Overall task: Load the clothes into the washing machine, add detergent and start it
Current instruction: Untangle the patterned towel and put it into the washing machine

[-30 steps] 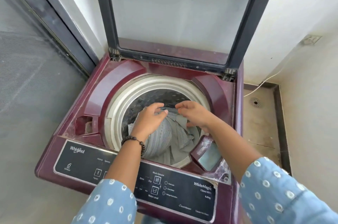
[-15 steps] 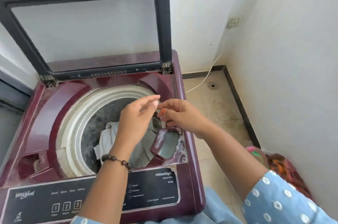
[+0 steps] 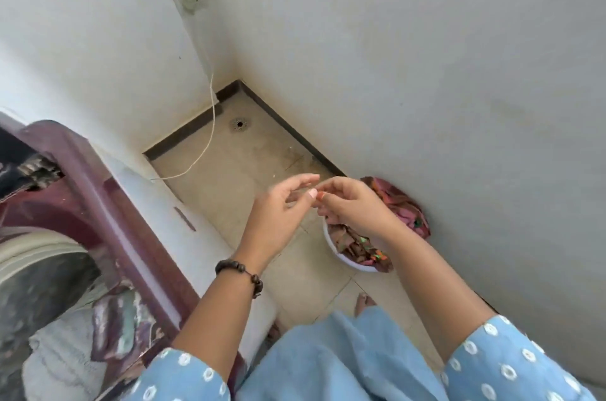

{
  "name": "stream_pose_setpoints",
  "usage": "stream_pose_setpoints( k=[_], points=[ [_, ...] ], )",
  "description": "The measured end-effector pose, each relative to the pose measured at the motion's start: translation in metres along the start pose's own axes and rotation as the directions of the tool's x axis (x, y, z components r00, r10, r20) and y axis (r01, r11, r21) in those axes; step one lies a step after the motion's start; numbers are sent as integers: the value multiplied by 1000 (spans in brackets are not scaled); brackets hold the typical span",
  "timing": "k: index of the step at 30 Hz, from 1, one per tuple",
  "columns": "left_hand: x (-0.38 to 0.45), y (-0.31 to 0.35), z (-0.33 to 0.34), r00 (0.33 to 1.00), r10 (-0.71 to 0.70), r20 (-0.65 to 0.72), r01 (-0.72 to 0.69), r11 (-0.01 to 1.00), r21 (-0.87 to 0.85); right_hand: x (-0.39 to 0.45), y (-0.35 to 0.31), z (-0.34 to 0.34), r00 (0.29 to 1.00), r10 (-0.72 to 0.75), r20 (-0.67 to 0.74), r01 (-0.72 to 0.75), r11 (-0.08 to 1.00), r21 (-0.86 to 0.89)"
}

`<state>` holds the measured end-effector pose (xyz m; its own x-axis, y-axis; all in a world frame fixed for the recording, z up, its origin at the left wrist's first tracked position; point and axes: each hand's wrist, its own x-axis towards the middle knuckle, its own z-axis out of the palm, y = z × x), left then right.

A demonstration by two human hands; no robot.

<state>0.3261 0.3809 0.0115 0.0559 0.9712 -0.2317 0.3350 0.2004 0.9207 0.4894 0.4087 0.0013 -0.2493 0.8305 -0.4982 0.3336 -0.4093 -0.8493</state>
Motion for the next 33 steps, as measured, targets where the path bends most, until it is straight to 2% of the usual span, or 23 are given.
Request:
stream_pose_setpoints(
  k=[4,7,15,20,24,30,33],
  points=[
    [28,-13,54,986,-42,163,32,997,68,6,52,-55,986,127,-107,-122,991,53],
    [49,-31,88,970,-96,224,72,991,112,19,89,-83,961,218,-168,-207,975,78],
    [104,-97,155,937,-281,207,251,955,157,97,189,-120,925,339,-174,-354,933,-62],
    [136,-152,183,909,-376,182,346,921,178,160,241,-115,941,315,-122,-337,895,-292],
    [152,-186,203,894,-420,157,399,905,151,202,283,-103,951,310,-10,-275,827,-490],
    [154,-219,214,865,-486,122,480,874,79,245,337,-87,902,388,192,-201,768,-609],
    [146,-235,209,851,-511,121,504,860,82,257,347,-82,881,410,235,-191,764,-617]
  ],
)
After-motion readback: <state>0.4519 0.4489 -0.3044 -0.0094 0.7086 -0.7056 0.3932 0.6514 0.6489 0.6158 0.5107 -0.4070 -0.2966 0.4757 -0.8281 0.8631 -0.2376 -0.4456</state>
